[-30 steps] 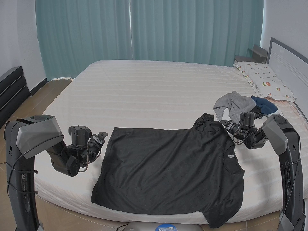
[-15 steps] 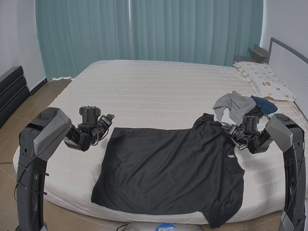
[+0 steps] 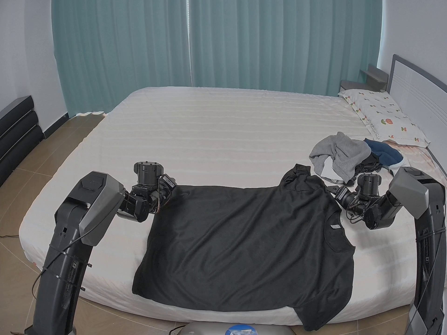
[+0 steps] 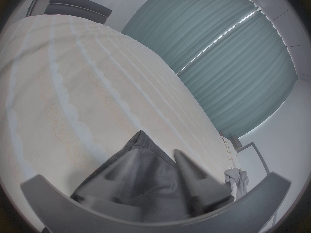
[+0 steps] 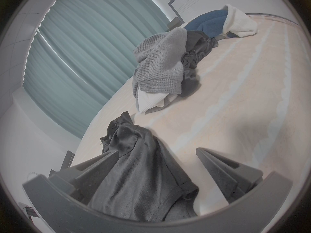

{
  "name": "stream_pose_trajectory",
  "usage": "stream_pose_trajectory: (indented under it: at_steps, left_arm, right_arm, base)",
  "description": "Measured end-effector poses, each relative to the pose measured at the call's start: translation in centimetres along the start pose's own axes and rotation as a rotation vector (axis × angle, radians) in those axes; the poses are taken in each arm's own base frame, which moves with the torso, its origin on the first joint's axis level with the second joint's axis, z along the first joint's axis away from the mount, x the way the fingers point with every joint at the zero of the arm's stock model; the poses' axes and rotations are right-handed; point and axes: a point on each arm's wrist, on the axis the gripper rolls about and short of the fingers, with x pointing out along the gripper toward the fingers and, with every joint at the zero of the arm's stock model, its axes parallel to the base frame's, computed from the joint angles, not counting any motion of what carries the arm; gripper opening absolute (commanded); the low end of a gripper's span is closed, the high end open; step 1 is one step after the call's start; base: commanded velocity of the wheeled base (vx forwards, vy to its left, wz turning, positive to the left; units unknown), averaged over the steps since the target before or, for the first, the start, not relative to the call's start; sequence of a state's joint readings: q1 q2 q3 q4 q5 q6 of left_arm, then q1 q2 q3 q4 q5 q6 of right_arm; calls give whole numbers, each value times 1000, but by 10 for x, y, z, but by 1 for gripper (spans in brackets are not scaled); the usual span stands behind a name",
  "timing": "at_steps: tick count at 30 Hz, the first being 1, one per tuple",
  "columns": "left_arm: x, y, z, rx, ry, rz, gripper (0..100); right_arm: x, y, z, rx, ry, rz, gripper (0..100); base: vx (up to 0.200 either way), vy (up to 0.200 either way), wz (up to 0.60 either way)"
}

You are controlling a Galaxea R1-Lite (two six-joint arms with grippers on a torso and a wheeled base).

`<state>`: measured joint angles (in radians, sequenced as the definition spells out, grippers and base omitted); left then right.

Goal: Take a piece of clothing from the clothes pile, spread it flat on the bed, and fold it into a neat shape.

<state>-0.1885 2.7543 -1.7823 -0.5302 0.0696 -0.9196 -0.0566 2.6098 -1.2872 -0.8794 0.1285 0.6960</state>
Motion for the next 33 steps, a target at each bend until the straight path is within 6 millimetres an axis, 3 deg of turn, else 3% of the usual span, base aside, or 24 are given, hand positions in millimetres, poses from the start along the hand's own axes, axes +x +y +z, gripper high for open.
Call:
stream_pose_trajectory:
  at_steps: [11,12,30,31,33]
  left_arm:
    - [9,8,-8,34,-27,25,0]
    - [9,8,-7,33,-29,24,100]
    - [16,9,-9,28,-51,3,100]
    - [16,9,-9,29,-50,4,0]
    - [17,10,-11,31,-43,12,0]
  right_arm:
    - [-4,0,1,8,-10,4,100]
    - [-5,0,1,9,-10,4,100]
    - [-9,4,5,6,-19,14,100]
    - [-9,4,5,6,-19,14,100]
    - [-9,5,5,6,-19,14,100]
  base:
    - [0,0,0]
    - [0,0,0]
    - [0,0,0]
    - [0,0,0]
    - [0,0,0]
